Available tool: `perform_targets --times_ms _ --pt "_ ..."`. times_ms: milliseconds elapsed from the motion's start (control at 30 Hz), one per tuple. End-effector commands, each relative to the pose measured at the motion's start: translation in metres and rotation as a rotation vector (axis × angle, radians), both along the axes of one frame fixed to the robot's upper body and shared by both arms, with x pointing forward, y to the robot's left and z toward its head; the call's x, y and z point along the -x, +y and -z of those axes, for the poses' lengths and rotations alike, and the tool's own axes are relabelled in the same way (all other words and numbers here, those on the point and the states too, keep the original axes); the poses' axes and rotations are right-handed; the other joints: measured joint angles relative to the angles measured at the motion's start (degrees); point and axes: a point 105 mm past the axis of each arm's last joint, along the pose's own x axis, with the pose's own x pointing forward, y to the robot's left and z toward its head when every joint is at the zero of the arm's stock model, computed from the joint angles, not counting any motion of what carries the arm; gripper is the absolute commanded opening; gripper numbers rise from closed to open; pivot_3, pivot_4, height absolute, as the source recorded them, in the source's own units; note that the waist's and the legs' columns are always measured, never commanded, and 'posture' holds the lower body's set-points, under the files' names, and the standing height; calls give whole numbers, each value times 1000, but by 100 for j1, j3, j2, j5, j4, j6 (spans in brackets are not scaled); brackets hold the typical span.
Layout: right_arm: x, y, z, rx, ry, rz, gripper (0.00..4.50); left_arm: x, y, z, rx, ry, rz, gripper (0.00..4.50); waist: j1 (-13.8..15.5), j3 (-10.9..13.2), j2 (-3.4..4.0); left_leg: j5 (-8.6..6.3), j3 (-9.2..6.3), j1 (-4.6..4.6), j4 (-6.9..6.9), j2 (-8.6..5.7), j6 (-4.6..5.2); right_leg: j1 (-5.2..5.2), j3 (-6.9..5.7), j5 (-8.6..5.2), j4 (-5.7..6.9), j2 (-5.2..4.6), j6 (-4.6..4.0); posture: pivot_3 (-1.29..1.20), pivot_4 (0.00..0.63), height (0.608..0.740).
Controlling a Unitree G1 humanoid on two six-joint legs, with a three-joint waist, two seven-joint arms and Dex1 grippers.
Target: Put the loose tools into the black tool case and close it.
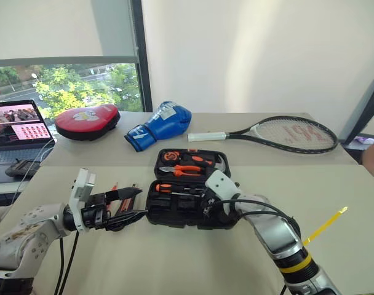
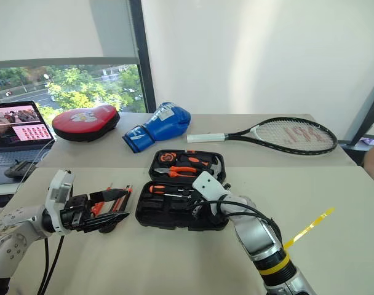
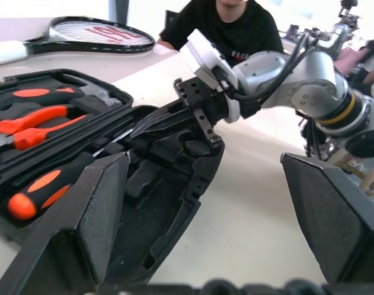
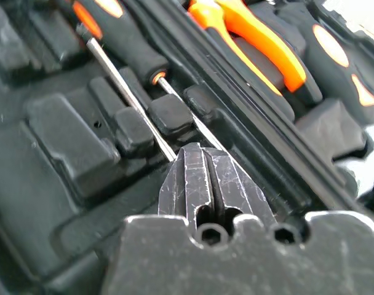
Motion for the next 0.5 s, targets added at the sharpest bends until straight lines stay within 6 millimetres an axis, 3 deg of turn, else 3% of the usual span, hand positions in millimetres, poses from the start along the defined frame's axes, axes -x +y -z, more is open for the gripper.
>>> perform_targets --times_ms 33,133,200,367,500 --pt "31 14 -46 -284 -121 -200 11 -14 16 -5 -34 -49 -216 4225 22 0 -3 -1 -5 -5 0 0 -1 -2 -3 -1 -2 -1 0 0 150 740" --pt "58 7 -93 -498 -192 -289 822 -31 35 -2 -126 -72 -455 4225 13 20 10 -3 -8 -29 0 -3 -4 -26 5 -1 -1 -7 5 0 150 740" --pt "82 4 -108 -515 -190 -389 1483 -43 56 8 -275 -32 -651 4225 12 21 11 2 -9 -55 2 -4 -13 -55 12 1 8 -10 5 0 150 740" --pt "125 -12 -118 -411 -90 -571 3189 -48 82 31 -396 223 -791 4225 45 25 10 -4 -19 -70 2 -7 -5 -65 -1 2 5 -14 6 0 150 740" --pt "135 -22 -120 -340 -29 -593 4488 -47 92 54 -522 374 -827 4225 97 30 10 -4 -20 -68 3 -9 -4 -63 -1 3 6 -14 5 0 150 740"
